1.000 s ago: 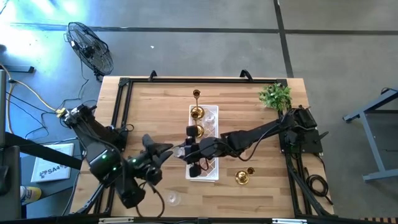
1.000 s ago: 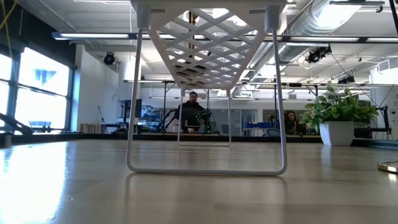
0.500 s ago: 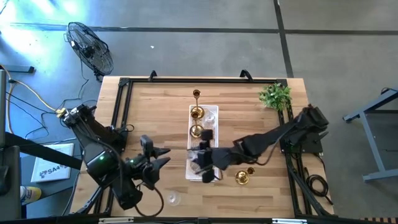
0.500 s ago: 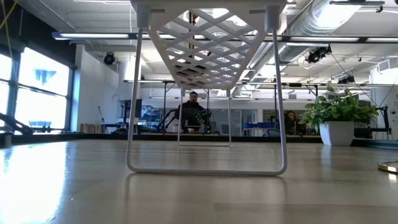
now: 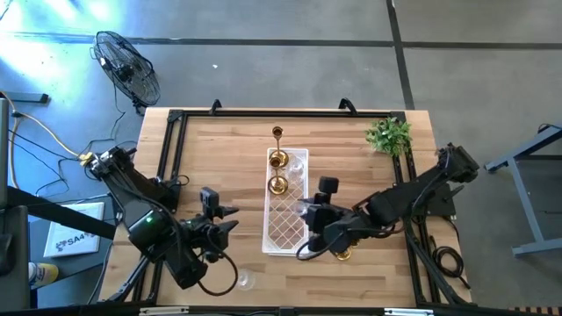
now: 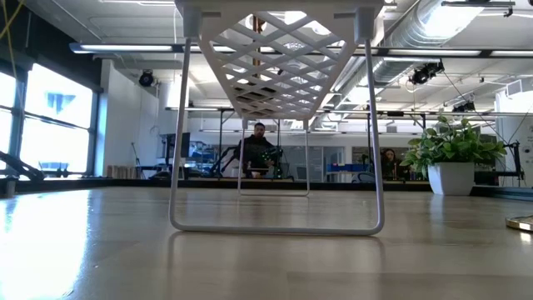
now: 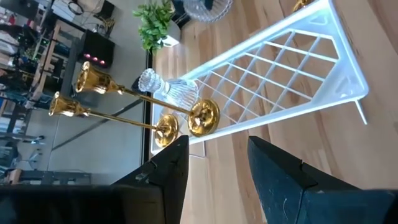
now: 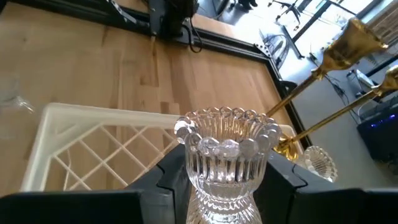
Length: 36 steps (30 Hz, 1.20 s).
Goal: Pick & Place candle stick holders
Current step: Put the top transparent candle holder on the shelf aligned with the other transparent candle holder
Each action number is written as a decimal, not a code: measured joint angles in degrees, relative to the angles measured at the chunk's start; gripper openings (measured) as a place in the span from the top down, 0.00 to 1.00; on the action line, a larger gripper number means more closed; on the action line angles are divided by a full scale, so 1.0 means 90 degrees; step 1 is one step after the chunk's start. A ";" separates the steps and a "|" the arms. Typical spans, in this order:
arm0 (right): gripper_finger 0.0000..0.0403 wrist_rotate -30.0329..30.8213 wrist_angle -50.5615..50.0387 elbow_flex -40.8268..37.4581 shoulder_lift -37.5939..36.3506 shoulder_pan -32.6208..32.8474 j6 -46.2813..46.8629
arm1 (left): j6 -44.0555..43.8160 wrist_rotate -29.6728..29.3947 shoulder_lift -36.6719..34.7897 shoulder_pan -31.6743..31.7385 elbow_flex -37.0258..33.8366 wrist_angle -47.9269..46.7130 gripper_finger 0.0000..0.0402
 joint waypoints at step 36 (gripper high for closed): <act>0.70 0.2297 -0.0158 -0.1508 -0.2091 0.2064 0.0971 | 0.3342 0.6467 -0.1988 0.3667 -0.3764 0.5640 0.61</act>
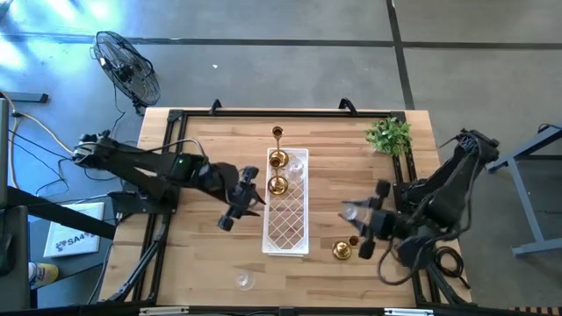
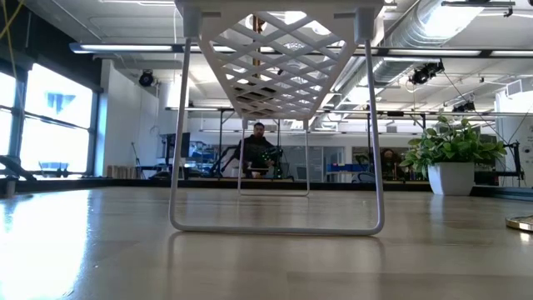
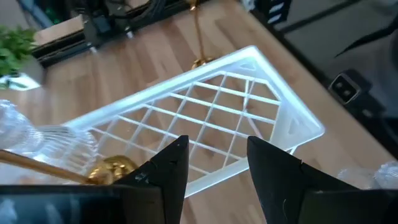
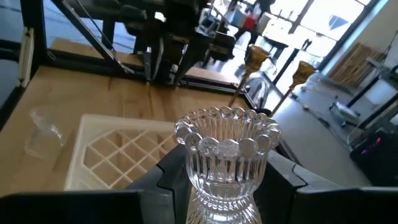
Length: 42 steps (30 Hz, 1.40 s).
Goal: Pick & Place candle stick holders
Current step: Put the top transparent candle holder on the shelf aligned with the other transparent candle holder
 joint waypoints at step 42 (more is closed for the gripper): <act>0.70 -0.8348 0.9245 -0.3444 0.1086 -0.4229 -0.2893 | 0.0332 0.2523 -0.0424 -0.0492 -0.1216 0.1957 0.61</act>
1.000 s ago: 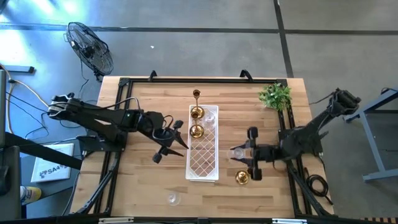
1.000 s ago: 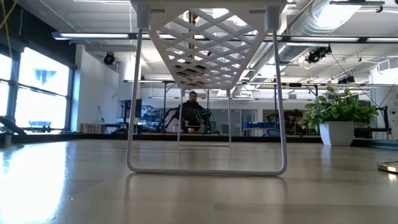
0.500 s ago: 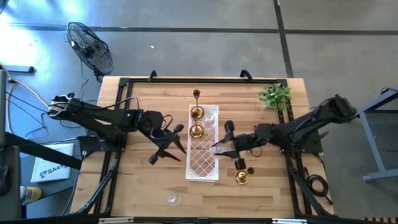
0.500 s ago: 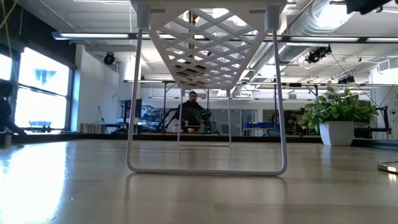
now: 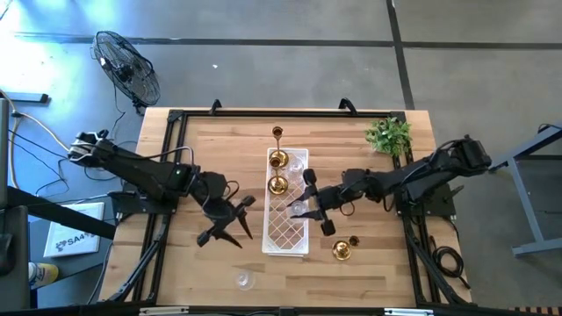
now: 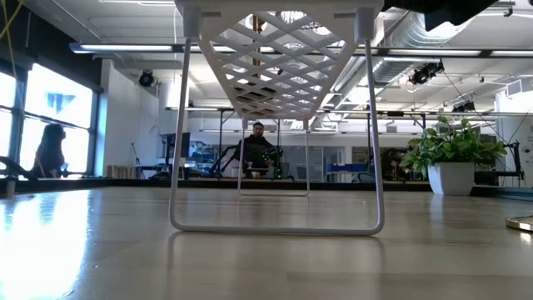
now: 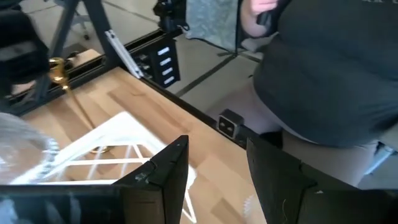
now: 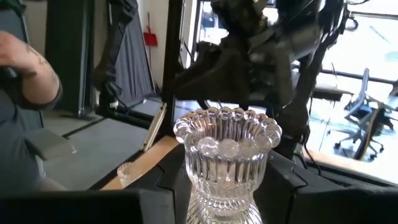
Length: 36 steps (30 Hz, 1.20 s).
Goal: Pick & Place candle stick holders
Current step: Put the top transparent candle holder on the shelf aligned with the other transparent candle holder
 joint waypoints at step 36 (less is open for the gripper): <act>0.70 -0.0988 0.1183 -0.0260 0.0899 -0.0873 0.0438 | -0.0002 -0.0350 0.0000 -0.0356 0.0000 -0.0118 0.61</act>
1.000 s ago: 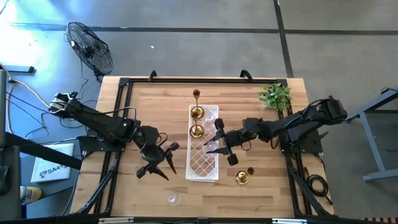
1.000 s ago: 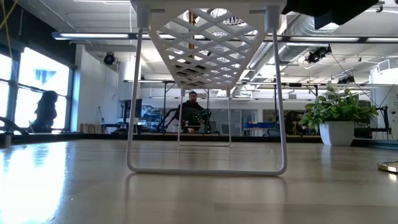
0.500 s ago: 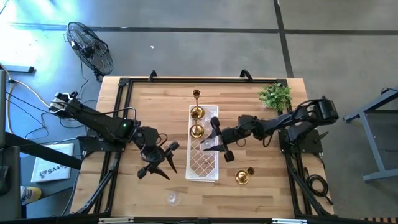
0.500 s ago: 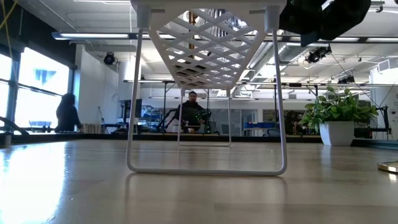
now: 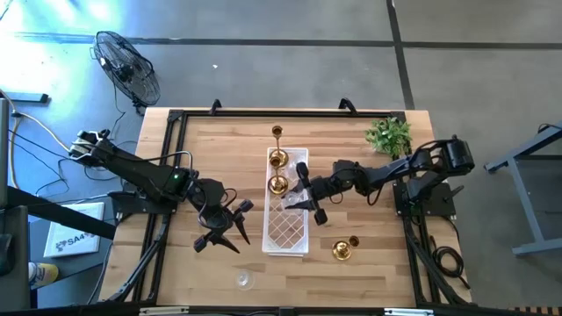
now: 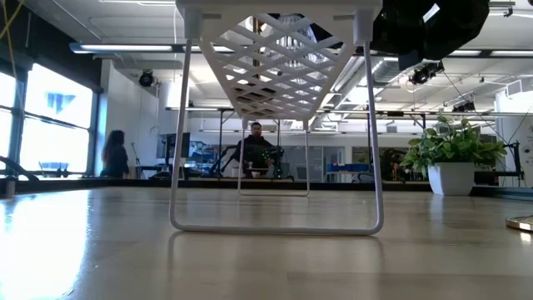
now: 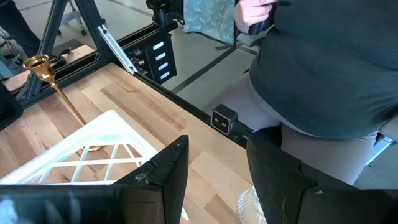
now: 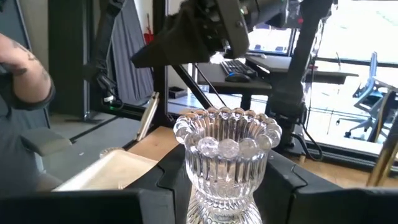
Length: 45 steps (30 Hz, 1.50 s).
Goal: Pick & Place candle stick holders
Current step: Put the top transparent candle holder on the shelf aligned with the other transparent candle holder
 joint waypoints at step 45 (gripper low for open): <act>0.70 0.0189 -0.0467 0.0007 0.0007 0.0001 0.0078 | -0.0013 0.0010 0.0050 0.0000 0.0000 -0.0190 0.61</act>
